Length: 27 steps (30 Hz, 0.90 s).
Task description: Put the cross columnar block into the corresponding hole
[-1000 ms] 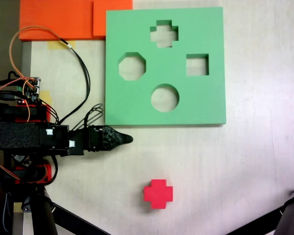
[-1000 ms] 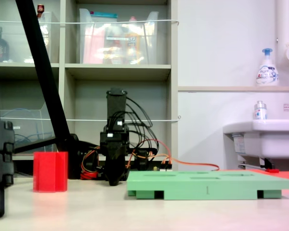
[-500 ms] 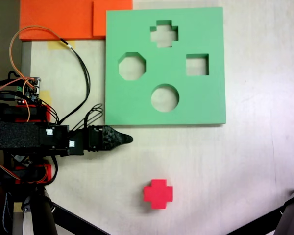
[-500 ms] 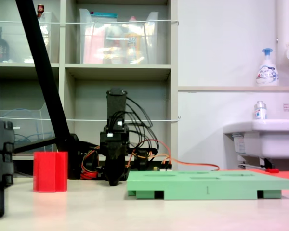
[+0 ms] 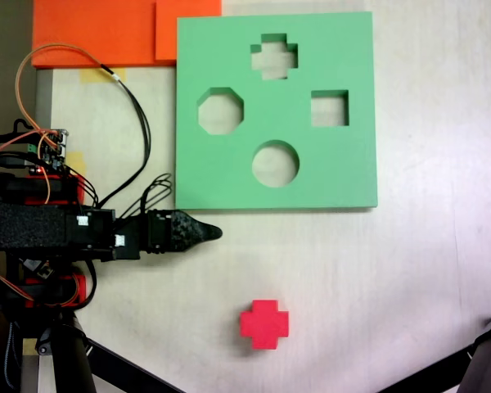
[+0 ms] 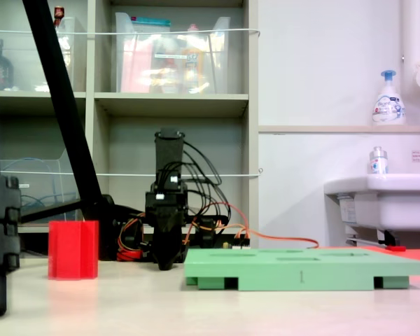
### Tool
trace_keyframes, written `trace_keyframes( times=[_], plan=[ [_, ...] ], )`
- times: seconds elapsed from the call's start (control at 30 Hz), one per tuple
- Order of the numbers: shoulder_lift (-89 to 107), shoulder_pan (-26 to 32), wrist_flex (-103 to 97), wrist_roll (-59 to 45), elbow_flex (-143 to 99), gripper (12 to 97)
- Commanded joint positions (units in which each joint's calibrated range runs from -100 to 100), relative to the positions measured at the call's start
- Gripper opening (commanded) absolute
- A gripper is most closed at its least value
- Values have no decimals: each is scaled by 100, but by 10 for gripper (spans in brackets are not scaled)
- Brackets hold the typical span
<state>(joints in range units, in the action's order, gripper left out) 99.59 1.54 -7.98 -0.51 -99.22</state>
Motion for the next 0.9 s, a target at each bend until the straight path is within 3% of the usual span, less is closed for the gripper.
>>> trace_keyframes(
  times=[0.0,0.13,0.23,0.37,0.47,0.67,0.87],
  plan=[
    [41,-24,581,0,-78,494],
    [41,49,552,44,-78,493],
    [41,-117,543,757,-78,493],
    [41,-737,514,2291,-78,479],
    [41,-1143,658,2505,-78,430],
    [41,-1558,4231,3160,2095,395],
    [41,-1353,6831,3614,4418,395]
  ],
)
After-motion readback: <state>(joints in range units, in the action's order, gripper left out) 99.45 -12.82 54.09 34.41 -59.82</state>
